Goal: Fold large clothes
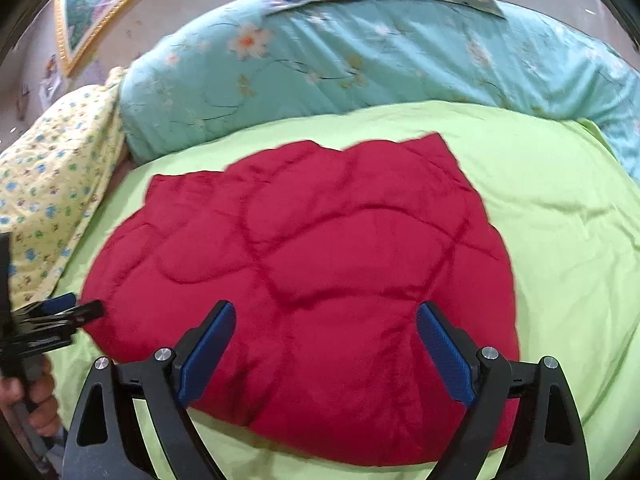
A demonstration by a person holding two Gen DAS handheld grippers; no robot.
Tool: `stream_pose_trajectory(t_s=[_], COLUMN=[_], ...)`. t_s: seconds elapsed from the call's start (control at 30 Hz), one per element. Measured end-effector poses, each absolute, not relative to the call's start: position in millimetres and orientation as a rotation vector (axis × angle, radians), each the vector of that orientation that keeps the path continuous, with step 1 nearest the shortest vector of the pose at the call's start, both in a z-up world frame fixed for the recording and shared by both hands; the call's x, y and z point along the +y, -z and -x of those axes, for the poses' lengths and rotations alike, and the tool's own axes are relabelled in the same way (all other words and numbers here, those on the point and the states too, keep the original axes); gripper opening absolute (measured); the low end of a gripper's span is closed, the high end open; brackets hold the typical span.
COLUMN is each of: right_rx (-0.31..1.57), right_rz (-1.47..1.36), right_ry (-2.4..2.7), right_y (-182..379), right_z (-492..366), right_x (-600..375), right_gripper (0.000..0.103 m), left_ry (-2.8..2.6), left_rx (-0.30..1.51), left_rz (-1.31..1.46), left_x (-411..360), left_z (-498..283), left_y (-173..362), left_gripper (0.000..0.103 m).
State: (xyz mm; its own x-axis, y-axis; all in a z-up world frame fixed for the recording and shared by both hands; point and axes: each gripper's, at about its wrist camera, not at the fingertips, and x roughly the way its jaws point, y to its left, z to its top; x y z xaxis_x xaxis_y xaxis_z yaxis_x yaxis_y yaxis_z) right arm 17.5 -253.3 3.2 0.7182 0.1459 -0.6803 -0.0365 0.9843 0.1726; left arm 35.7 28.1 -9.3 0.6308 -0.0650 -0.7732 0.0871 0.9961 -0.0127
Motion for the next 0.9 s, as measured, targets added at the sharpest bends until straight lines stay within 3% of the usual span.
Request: stream_pose_trajectory(t_s=[0.47,0.67,0.9], right_rx=[0.899,0.959,0.980], right_rz=[-0.073,-0.105,-0.131], right_ry=[-0.091,-0.060,-0.064], right_y=[14,33,44], right_z=[-96,-124,-137], right_x=[-228,-243,-250], right_gripper=[0.093,0.095,0.096], left_ry=[0.204,0.176,0.170], left_rx=[0.936,0.951,0.974], left_rz=[0.015,0.011,0.013], left_x=[13,7,4], left_z=[-98,-123,-144], left_y=[18,27,38], left_gripper=[0.095,0.103,0.103])
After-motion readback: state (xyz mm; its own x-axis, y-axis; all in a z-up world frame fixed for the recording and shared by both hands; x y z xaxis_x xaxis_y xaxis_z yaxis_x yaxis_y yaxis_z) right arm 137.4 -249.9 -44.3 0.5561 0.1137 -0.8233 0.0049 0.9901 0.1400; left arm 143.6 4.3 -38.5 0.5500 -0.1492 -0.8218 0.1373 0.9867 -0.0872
